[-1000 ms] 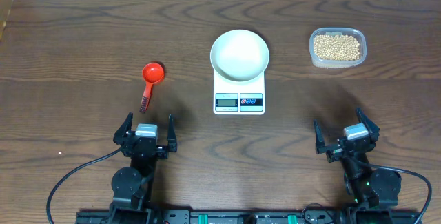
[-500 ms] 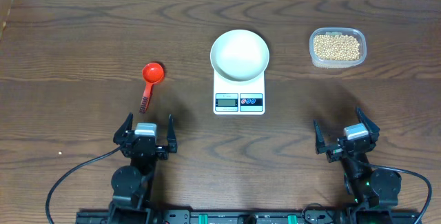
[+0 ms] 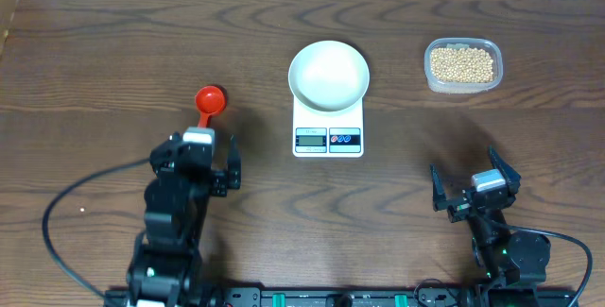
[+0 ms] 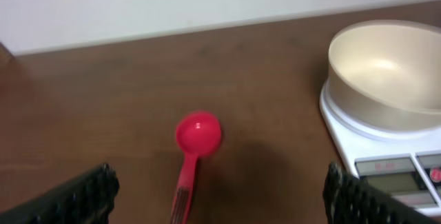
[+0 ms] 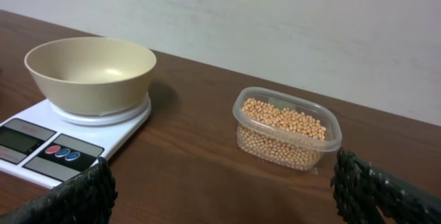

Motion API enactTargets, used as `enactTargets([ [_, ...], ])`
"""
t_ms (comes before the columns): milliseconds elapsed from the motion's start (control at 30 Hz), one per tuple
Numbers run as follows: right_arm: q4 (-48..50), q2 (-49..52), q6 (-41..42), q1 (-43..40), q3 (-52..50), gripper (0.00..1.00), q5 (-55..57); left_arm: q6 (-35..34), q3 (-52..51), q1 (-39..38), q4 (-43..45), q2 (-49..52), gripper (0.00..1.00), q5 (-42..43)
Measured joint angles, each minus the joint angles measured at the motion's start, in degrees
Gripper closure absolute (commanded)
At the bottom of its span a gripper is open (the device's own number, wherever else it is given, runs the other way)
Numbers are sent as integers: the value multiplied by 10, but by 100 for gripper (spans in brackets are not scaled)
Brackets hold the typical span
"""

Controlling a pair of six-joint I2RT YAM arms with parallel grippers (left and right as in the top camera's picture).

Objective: Scoop item into bowl and weigh 50g on scale
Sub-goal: 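Reach the left gripper forward to the red scoop's handle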

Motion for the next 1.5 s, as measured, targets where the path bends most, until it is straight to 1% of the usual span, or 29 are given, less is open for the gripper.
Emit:
enactTargets([
  [67,0,0,0,0,0,1,0,0,35,0,-19,42,3,0],
  [200,0,0,0,0,0,1,0,0,128,2,-85,133,3,3],
  [300,0,0,0,0,0,1,0,0,210,21,-133,202,2,29],
  [367,0,0,0,0,0,1,0,0,265,46,-158,247,3,55],
  [533,0,0,0,0,0,1,0,0,394,139,-220,367,3,166],
  [633,0,0,0,0,0,1,0,0,449,194,-230,439,3,222],
  [767,0,0,0,0,0,1,0,-3,459,226,-220,492,3,252],
  [1000,0,0,0,0,0,1,0,-7,459,228,-204,556,3,273],
  [1033,0,0,0,0,0,1,0,-6,459,228,-201,565,4,273],
  [1100,0,0,0,0,0,1,0,-1,459,228,-198,587,9,272],
  [1200,0,0,0,0,0,1,0,5,459,228,-192,619,13,262],
  [1367,0,0,0,0,0,1,0,8,459,228,-170,669,24,250],
  [1500,0,0,0,0,0,1,0,9,459,228,-148,701,28,245],
])
